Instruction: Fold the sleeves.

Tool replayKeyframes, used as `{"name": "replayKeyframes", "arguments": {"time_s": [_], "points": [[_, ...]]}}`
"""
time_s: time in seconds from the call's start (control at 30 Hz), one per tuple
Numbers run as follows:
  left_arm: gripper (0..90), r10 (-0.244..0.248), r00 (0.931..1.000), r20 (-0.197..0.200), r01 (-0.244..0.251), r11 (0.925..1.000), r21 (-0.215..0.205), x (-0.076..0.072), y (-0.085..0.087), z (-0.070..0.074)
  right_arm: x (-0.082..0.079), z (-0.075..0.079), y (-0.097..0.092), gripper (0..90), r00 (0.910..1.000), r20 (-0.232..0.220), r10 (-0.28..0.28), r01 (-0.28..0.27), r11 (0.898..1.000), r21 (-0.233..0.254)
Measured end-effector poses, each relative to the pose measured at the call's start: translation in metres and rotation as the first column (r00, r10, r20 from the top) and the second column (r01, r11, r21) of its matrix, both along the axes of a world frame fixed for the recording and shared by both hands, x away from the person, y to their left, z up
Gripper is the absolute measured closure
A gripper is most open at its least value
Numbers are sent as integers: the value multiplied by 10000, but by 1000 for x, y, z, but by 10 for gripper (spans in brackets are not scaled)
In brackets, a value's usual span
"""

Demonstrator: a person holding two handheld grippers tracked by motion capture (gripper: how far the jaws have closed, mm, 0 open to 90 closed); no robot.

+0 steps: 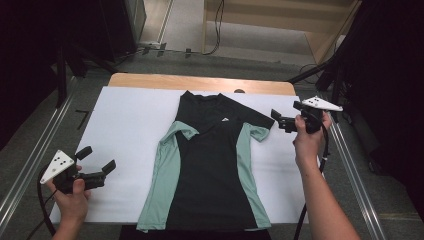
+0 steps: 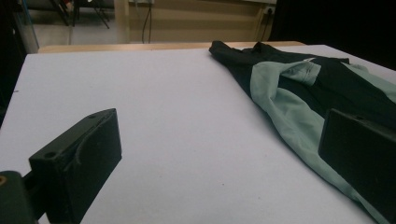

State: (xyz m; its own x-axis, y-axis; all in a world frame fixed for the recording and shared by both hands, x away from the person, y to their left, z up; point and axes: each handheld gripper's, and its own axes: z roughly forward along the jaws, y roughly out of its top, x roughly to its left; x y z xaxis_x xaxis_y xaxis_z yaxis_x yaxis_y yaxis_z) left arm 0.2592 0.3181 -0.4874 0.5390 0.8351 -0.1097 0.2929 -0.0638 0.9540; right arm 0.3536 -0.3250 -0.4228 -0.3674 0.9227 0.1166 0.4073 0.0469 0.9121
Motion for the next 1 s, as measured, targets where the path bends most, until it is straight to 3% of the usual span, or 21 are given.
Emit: {"name": "replayKeyframes", "arguments": {"time_s": [0.17,1.0], "points": [[0,6,10000,-6,-6,10000,4,0,0,0,9,1,1,0,9998,-193,61,-65,9998,-176],[0,-5,10000,-4,5,10000,-37,0,1,0,48,-2,-6,0,9923,-1239,24,-45,9998,-172]]}}
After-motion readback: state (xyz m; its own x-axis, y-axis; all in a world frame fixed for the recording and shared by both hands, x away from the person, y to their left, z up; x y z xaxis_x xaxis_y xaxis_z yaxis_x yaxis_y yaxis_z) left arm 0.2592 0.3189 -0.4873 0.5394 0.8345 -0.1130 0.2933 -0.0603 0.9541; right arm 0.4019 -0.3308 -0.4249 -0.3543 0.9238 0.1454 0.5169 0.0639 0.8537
